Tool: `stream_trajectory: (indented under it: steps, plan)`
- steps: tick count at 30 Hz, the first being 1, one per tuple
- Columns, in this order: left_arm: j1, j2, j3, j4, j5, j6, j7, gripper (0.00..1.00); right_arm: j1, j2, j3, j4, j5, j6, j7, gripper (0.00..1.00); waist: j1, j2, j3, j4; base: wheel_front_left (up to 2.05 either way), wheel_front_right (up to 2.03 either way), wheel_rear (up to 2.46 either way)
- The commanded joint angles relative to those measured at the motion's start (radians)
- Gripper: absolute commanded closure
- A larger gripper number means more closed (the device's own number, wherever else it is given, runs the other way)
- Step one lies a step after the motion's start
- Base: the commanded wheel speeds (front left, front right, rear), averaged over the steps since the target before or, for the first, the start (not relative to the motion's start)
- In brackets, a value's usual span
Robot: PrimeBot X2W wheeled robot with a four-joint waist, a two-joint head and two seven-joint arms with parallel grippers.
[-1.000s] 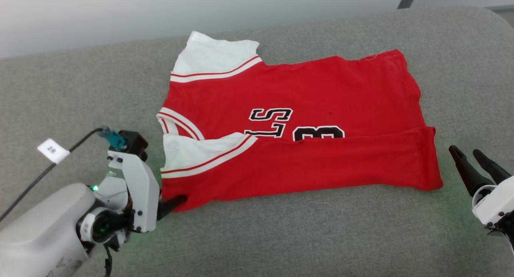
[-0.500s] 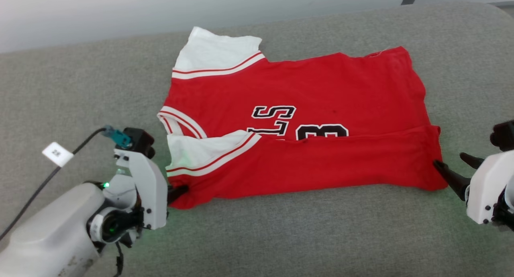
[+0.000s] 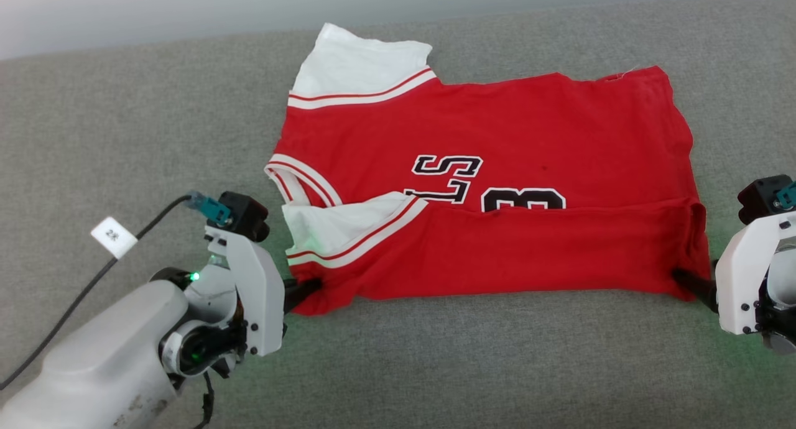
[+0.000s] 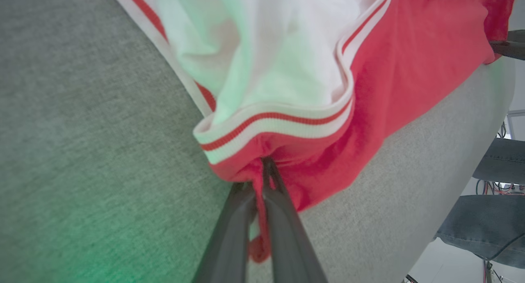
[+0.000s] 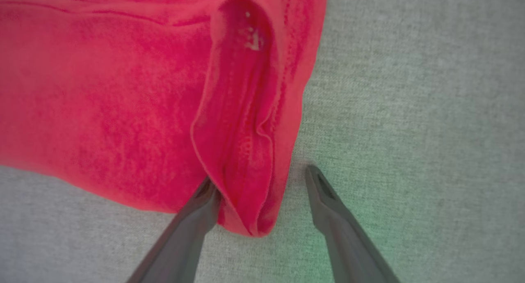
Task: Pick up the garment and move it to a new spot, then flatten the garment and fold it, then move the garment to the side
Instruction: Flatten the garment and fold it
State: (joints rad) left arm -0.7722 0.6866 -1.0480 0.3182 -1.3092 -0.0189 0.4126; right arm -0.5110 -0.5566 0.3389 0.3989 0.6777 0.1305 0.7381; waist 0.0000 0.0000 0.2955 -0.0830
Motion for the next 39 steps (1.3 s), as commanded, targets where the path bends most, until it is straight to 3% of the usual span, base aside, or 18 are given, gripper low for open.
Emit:
stream_trajectory:
  steps: [1,2,12,23,29,30,31,32,33,35,39]
  plan:
    - [0.022,-0.022,-0.015,0.012,0.004,-0.006,0.0,1.0,0.004,0.021,0.032,0.023,0.014,0.0,-0.009,0.89,0.0,0.0,-0.002,0.004,0.0,0.0,0.0]
    - [0.023,-0.025,-0.014,0.015,0.003,-0.006,-0.004,1.0,0.0,0.02,0.038,0.034,0.021,0.0,-0.015,1.0,0.0,0.0,-0.004,0.006,0.0,0.0,0.0]
    - [0.077,0.002,0.008,-0.002,-0.004,-0.016,-0.081,1.0,0.011,-0.038,0.08,0.035,0.083,0.0,-0.078,1.0,0.0,0.0,-0.057,0.027,0.0,0.0,0.0]
    - [0.261,0.118,0.026,-0.27,-0.042,0.073,-0.182,1.0,0.125,-0.15,0.085,-0.063,0.165,0.0,-0.082,1.0,0.0,0.0,-0.075,0.057,0.0,0.0,0.0]
    - [0.327,0.148,0.037,-0.38,-0.065,0.113,-0.224,1.0,0.169,-0.193,0.073,-0.118,0.197,0.0,-0.08,1.0,0.0,0.0,-0.071,0.063,0.0,0.0,0.0]
    - [0.335,0.149,0.037,-0.387,-0.066,0.118,-0.232,1.0,0.175,-0.197,0.068,-0.123,0.196,0.0,-0.088,0.96,0.0,0.0,-0.071,0.063,0.0,0.0,0.0]
    - [0.341,0.151,0.04,-0.39,-0.064,0.124,-0.242,0.96,0.179,-0.198,0.061,-0.125,0.191,0.0,-0.097,0.66,0.0,0.0,-0.073,0.063,0.0,0.0,0.0]
    - [0.345,0.151,0.045,-0.392,-0.063,0.128,-0.253,0.78,0.181,-0.196,0.051,-0.126,0.187,0.0,-0.108,0.22,0.0,0.0,-0.074,0.064,0.0,0.0,0.0]
    - [0.348,0.152,0.051,-0.393,-0.063,0.133,-0.265,0.6,0.185,-0.193,0.039,-0.127,0.185,0.0,-0.118,0.0,0.0,0.0,-0.076,0.064,0.0,0.0,0.0]
    - [0.35,0.159,0.066,-0.397,-0.06,0.137,-0.291,0.02,0.194,-0.191,0.011,-0.136,0.177,0.0,-0.148,0.0,0.0,0.0,-0.078,0.065,0.0,0.0,0.0]
    - [0.346,0.185,0.116,-0.407,-0.059,0.156,-0.356,0.0,0.206,-0.177,-0.074,-0.166,0.156,0.0,-0.25,0.0,0.0,0.0,-0.08,0.065,0.0,0.0,0.0]
